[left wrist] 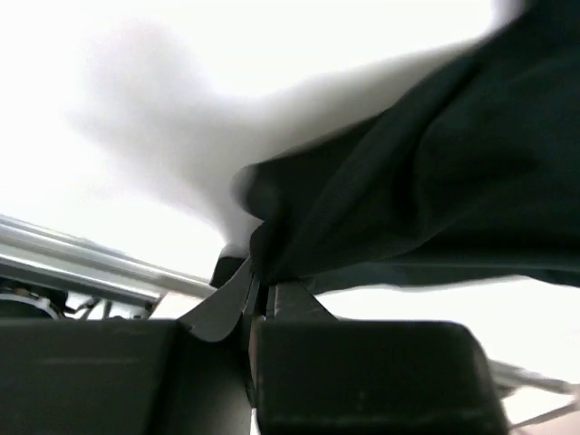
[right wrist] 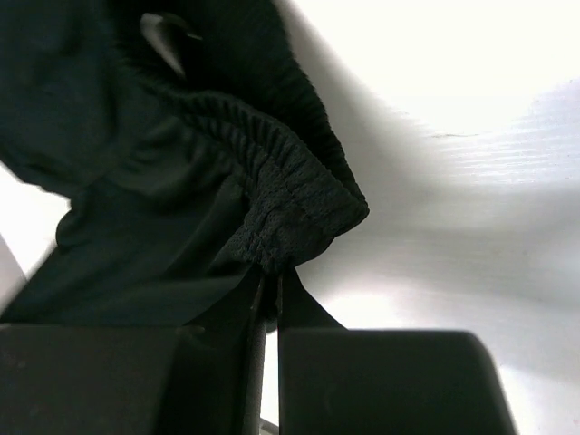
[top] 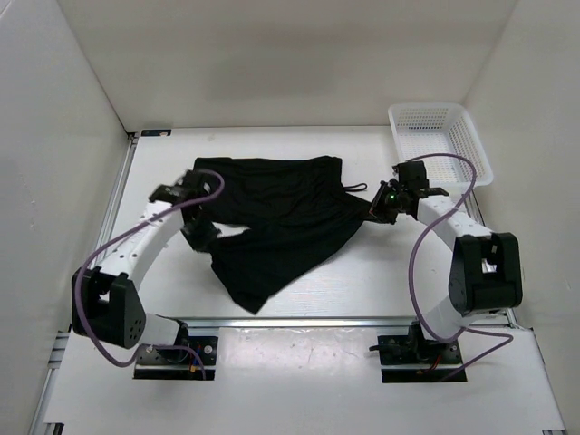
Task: Fold and stack the shorts
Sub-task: Flatten the shorts out
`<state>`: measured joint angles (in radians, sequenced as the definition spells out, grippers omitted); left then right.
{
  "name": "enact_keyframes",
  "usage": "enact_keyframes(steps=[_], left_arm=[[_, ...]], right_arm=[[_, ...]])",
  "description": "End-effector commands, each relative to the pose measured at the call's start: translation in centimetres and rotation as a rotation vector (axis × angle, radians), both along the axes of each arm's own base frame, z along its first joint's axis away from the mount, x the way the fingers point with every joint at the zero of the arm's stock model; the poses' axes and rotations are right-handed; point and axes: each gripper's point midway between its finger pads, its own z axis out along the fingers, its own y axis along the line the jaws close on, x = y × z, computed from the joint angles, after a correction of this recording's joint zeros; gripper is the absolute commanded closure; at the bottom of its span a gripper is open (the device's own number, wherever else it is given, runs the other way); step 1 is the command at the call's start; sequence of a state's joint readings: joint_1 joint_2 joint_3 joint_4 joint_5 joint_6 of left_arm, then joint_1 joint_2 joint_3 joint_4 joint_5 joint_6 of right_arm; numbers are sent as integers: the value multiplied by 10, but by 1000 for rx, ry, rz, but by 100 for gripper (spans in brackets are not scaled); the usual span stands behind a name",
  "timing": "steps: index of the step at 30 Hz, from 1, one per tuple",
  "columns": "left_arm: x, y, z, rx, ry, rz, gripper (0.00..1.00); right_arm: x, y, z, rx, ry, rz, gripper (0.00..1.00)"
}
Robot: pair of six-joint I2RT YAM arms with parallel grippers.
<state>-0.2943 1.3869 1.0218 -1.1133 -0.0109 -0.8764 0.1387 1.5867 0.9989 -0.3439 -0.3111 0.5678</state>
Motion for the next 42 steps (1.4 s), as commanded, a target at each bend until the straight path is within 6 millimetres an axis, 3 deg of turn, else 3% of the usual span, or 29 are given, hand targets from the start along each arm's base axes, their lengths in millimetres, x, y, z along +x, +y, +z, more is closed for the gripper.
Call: enact_keyframes(steps=[1, 3, 4, 7, 8, 10, 11, 13, 14, 17, 18, 22, 24, 26, 28, 31, 33, 38, 42], left_arm=[[39, 35, 42, 100, -117, 13, 90], [61, 45, 39, 134, -95, -33, 81], [83, 53, 28, 159, -54, -26, 76], [104, 67, 15, 227, 31, -30, 73], [114, 68, 17, 237, 27, -29, 73], [115, 68, 26, 235, 3, -26, 71], [115, 71, 41, 227, -45, 1, 71], [106, 67, 51, 200, -72, 1, 64], [97, 64, 64, 195, -114, -9, 56], [60, 41, 48, 119, -76, -40, 46], [35, 31, 36, 91, -50, -65, 42], [-13, 3, -1, -54, -1, -86, 37], [-20, -15, -15, -128, -5, -131, 39], [-33, -16, -33, -116, 50, -149, 58], [-31, -20, -43, -114, 63, -150, 58], [-23, -23, -48, -115, 62, -140, 37], [-9, -26, -48, -113, 35, -131, 29], [15, -23, -65, -43, 62, -122, 29], [27, -18, -71, -7, 52, -108, 34]], right_arm=[[6, -6, 24, -21, -74, -18, 100], [6, -6, 24, -21, -74, -18, 100], [6, -6, 21, -18, -60, -25, 100], [5, -2, 21, -13, -56, -23, 100], [5, -2, 21, -13, -56, -23, 100], [5, -2, 21, -13, -56, -23, 100], [4, 1, 21, -13, -56, -14, 100], [1, 1, 21, -13, -56, -14, 100], [1, 1, 21, -13, -56, -14, 100], [1, 0, 20, -17, -60, -7, 100], [1, 0, 20, -17, -60, -7, 100], [-1, 0, 17, -19, -51, -6, 100], [-1, 0, 17, -19, -50, -6, 100], [-3, 3, 17, -24, -55, 11, 100], [-3, 3, 17, -24, -55, 11, 100], [-4, 4, 14, -18, -45, 16, 100], [-4, 4, 14, -18, -45, 16, 100], [-5, 4, 14, -19, -36, 17, 100], [-7, 3, 12, -25, -31, 24, 100]])
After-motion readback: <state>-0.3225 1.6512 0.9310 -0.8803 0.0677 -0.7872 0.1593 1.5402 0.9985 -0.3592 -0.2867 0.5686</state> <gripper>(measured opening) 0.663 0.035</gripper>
